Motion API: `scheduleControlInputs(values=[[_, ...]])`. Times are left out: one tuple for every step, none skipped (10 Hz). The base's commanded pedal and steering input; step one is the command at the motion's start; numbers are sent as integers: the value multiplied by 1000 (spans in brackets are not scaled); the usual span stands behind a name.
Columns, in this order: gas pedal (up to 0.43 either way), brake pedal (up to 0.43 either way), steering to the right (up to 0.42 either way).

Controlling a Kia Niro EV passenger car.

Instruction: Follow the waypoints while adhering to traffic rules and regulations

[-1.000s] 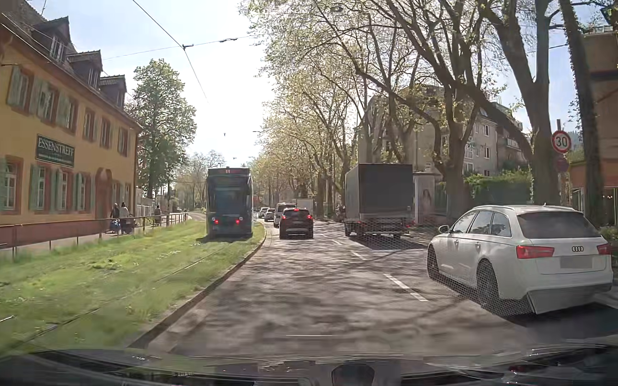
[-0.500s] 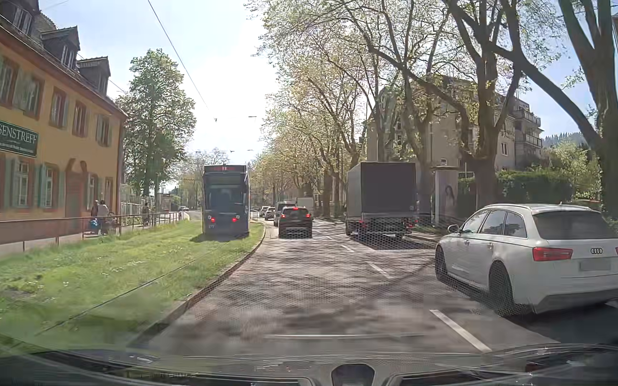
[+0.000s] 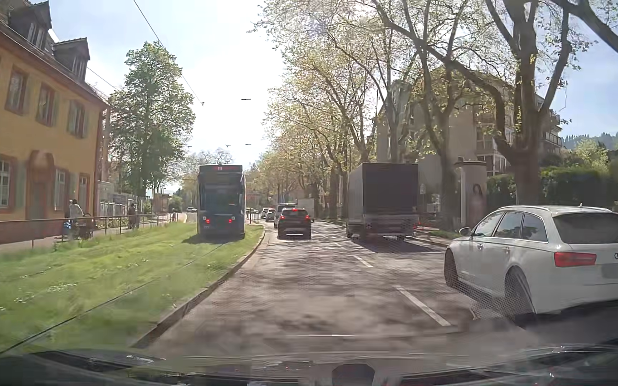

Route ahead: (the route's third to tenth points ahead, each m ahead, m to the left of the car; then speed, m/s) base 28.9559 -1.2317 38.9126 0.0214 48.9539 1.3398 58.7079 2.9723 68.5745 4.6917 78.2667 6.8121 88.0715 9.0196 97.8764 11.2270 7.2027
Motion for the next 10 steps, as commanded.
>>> scheduleControlInputs(values=[[20, 0, -16], [20, 0, -17], [20, 0, -17], [28, 0, -18], [28, 0, -17], [28, 0, -17], [28, 0, -18], [28, 0, -18], [28, 0, -18], [28, 0, -18]])
